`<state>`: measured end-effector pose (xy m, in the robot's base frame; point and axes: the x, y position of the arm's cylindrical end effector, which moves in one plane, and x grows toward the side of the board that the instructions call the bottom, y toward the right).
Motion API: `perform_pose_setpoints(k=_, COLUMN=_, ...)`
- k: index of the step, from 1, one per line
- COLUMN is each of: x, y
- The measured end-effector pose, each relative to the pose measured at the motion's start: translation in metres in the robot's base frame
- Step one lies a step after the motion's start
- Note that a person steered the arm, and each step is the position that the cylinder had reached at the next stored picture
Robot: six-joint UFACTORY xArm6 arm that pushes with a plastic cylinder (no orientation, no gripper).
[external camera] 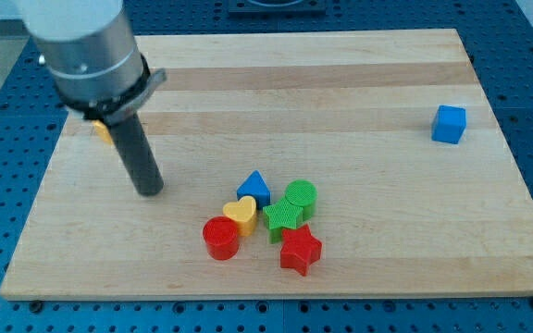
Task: Move your arm at red star
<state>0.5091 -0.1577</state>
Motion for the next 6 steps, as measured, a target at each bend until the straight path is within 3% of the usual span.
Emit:
perform_pose_setpoints(k=2, x=0.095, y=0.020)
perform_pose_setpoints(k=4, x=0.109, y=0.075)
perform_pose_setpoints(k=6, x=0.109, y=0.188)
